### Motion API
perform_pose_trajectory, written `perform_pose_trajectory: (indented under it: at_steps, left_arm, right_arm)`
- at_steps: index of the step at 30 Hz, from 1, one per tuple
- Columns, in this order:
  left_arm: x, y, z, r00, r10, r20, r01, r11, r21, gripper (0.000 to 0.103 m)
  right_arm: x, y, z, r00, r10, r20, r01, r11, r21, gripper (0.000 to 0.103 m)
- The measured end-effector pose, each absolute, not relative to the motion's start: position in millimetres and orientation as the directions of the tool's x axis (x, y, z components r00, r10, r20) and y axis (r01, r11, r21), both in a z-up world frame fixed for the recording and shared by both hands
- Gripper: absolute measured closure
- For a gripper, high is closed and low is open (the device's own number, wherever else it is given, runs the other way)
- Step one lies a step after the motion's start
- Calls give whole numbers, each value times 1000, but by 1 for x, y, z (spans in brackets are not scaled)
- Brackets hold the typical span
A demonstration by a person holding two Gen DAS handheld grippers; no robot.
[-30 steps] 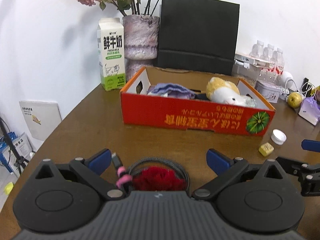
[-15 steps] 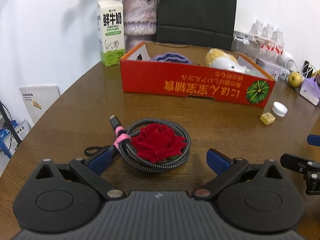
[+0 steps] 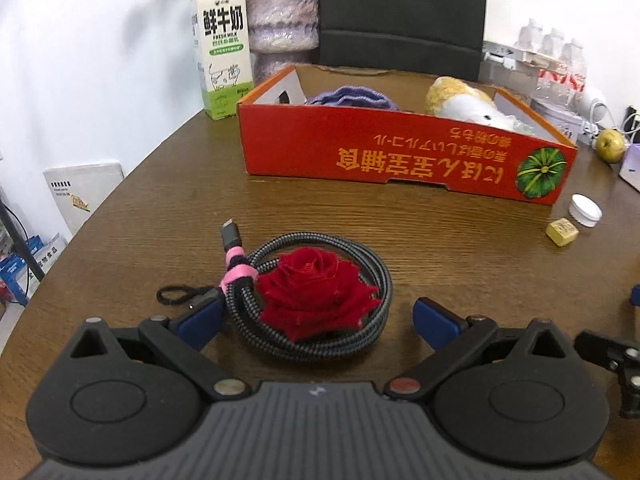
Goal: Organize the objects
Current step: 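Move the left gripper to the coiled cable with red rose and grasp it, then grasp the yellow soap bar with the right gripper while the left gripper holds the cable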
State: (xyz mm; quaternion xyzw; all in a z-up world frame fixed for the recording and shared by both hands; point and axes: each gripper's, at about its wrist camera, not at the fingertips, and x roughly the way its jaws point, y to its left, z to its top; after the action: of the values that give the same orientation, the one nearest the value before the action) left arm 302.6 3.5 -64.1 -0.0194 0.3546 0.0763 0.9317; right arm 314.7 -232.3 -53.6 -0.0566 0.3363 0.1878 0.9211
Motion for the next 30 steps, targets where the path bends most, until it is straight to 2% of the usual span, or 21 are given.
perform_pose_trajectory:
  at_steps: [7,10,24,26,28,30]
  left_arm:
    - [312,9,-66,731,128,-671,-174,985,-2,0]
    - [310,12,-63,740,127,-661,-181,983,-13,12]
    - [304,11,-64,752,107,-651,-160,987,-23,12]
    - [304,12,-65,752,106,-650,-158,987,-23,12]
    - [304,11,-65,752,106,-650,-157,987,-20,12]
    - [304,11,-65,753,107,-649,-157,987,-19,12]
  right_arm:
    - [318,-232,-54,707,295,-642,-368,930,23,0]
    - [327,-232,-54,711,284,-643,-353,935,22,0]
    - [397,-225,-56,728,228,-647,-286,958,16,0]
    - [403,-224,-56,733,226,-642,-277,961,21,6]
    - [401,-225,-54,748,231,-622,-278,960,22,32]
    - [400,-225,-52,752,239,-614,-285,958,24,39]
